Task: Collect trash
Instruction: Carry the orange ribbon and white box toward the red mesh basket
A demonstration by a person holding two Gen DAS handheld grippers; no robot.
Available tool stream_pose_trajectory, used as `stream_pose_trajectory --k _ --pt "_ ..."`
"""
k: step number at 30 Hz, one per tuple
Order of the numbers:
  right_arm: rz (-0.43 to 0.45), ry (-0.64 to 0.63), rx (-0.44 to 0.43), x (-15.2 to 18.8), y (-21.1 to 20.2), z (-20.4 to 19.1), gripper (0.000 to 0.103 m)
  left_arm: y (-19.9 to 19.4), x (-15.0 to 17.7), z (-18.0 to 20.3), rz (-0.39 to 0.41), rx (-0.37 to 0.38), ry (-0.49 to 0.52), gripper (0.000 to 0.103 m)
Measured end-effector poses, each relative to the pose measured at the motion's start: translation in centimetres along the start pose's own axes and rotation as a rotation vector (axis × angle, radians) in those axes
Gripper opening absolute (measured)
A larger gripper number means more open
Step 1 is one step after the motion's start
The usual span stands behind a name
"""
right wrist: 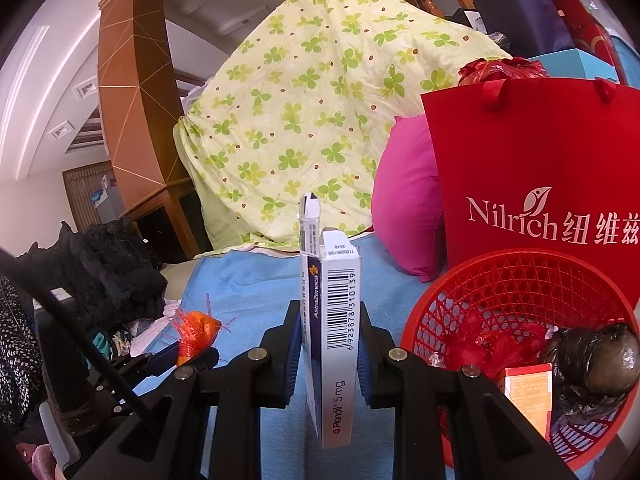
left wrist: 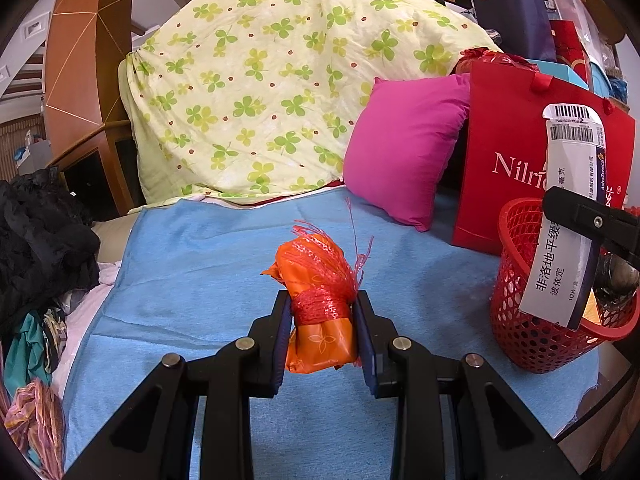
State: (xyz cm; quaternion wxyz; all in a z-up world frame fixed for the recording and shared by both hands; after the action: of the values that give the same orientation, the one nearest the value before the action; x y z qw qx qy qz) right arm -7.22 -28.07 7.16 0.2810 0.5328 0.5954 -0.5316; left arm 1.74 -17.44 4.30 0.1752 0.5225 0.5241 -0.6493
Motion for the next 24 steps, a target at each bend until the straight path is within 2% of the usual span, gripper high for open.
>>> stream_pose_trajectory --k 24 --pt "0.011 0.017 0.02 -0.3 -1.0 1.1 0.026 0.7 -0.1 1.6 -0.003 0.033 0.025 0.032"
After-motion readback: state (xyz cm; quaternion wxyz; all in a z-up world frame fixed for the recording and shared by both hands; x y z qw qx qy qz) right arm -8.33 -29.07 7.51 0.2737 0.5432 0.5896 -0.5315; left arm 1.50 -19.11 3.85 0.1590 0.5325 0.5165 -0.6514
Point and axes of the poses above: each gripper's, at about its wrist camera, not at the fingertips, and y roughly the way its jaws point, z to its right, x to its underside, the point moved 5 cm from there along y, roughly the way its jaws point, and after that the axes turned 4 degrees about x, right-handed, at the moved point
